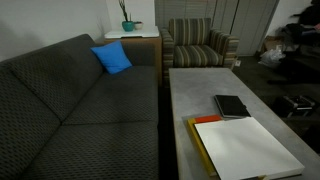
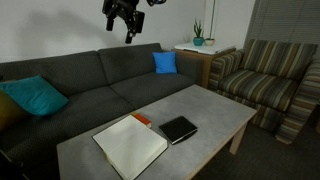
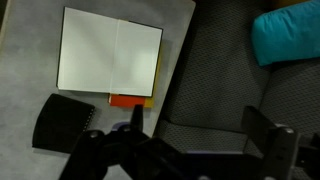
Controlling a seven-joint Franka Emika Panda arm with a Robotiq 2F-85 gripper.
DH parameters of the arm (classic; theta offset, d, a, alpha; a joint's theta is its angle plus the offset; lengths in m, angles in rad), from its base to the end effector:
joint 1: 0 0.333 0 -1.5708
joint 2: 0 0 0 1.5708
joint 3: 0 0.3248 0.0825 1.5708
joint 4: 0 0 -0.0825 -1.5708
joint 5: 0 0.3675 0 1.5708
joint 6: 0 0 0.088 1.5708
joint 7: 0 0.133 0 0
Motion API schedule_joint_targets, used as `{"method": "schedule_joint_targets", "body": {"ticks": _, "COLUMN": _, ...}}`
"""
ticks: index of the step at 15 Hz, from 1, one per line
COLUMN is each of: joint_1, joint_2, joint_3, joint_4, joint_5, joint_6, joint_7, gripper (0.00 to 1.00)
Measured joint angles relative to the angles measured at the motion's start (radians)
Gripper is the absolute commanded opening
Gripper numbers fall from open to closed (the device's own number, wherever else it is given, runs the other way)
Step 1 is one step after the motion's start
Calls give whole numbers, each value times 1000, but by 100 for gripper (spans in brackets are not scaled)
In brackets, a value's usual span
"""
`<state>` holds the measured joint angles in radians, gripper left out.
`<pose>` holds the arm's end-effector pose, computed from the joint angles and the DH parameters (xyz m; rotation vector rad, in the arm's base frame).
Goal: Close the open book on the table
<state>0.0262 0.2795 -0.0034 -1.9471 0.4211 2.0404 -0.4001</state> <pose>0.5756 0.0454 0.3222 -2.7412 -0.2680 0.1579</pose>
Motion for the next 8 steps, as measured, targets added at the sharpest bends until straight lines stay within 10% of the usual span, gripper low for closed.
{"method": "schedule_joint_targets", "body": {"ticks": 8, "joint_1": -5, "joint_2": 443, "joint_3": 137, "joint_4": 264, "joint_5": 19, "joint_6": -5, "joint_7": 10, "gripper": 100}}
